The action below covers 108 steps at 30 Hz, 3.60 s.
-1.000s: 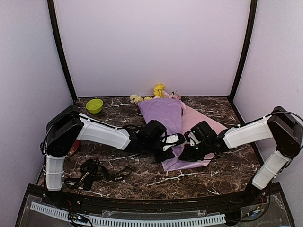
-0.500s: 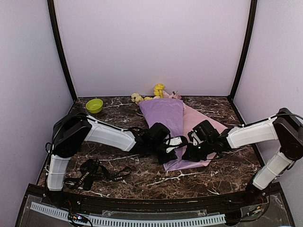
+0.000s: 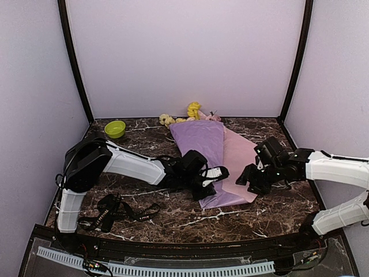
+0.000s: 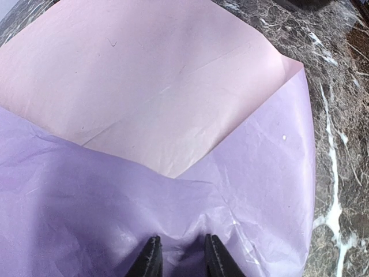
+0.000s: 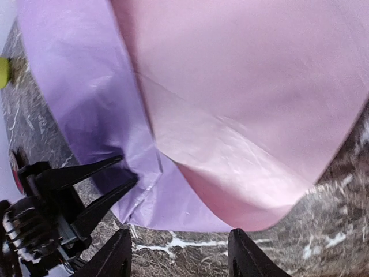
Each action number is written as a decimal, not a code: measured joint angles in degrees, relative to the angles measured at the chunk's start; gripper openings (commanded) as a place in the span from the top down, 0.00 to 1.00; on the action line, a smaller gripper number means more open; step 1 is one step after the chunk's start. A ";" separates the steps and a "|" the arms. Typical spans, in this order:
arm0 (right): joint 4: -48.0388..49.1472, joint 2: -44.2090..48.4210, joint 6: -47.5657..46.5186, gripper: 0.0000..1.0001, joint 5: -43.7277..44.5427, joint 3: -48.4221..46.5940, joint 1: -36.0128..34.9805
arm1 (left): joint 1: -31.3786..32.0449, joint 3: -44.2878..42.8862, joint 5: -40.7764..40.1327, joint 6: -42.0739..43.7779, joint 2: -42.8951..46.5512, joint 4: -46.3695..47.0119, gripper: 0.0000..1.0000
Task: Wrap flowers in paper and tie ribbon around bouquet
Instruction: Press the fold line of the 2/3-folded wrapping paper, then pick up the two-thirds-folded wrapping paper from the center of the board, then fold the two-thirds-folded wrapping paper at the center of the board.
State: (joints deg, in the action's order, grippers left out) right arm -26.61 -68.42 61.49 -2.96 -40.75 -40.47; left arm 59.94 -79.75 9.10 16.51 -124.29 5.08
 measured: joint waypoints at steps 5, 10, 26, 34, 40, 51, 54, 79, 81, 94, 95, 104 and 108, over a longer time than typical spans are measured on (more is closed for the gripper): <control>-9.27 -1.75 8.57 0.42 -1.73 -0.07 0.42 | 0.02 0.02 0.00 0.22 0.00 0.02 0.74; -13.88 -6.21 12.02 0.42 -3.72 -1.42 0.42 | 0.02 0.20 0.00 0.24 0.00 0.28 0.74; -5.81 -10.08 15.61 0.32 -10.47 2.51 0.26 | 0.02 1.16 0.09 0.42 0.00 2.03 0.74; -3.96 -8.81 19.32 0.47 -7.61 4.35 1.81 | 0.02 1.38 0.11 0.48 0.00 2.40 0.74; -1.68 -8.66 21.75 0.48 -7.91 5.27 2.01 | 0.02 1.51 0.11 0.48 0.00 2.71 0.74; 1.44 -8.90 23.47 1.00 -8.26 7.08 2.19 | 0.02 1.53 0.02 0.48 0.00 2.78 0.74; 2.89 -8.83 22.82 1.00 -8.81 7.67 2.23 | 0.07 1.53 -0.09 0.68 -0.09 2.80 0.74; -3.10 -7.13 0.70 1.00 5.64 -8.55 -10.86 | -0.50 1.53 1.81 -1.38 -0.79 3.91 0.77; -2.60 -7.26 -2.43 1.00 6.71 -8.66 -12.07 | -1.07 1.53 3.39 -2.40 -1.16 4.37 0.78; 8.39 -10.51 -19.71 1.00 11.91 -7.32 -17.81 | -4.52 2.32 12.57 -9.07 -2.25 7.63 0.79; 9.18 -10.86 -20.87 1.00 12.00 -7.32 -18.45 | -4.63 2.34 12.94 -9.33 -2.29 7.72 0.80; 15.50 -15.02 -30.51 1.00 13.09 -7.23 -22.18 | -6.10 2.99 16.41 -11.50 -2.51 9.25 0.79; 17.49 -17.35 -33.77 1.00 14.25 -7.13 -22.51 | -6.58 3.15 17.99 -12.26 -2.58 9.57 0.73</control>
State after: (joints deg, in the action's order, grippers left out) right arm -9.13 -85.78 27.73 11.29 -47.88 -62.98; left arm 53.36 -76.60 27.09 4.25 -126.87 14.66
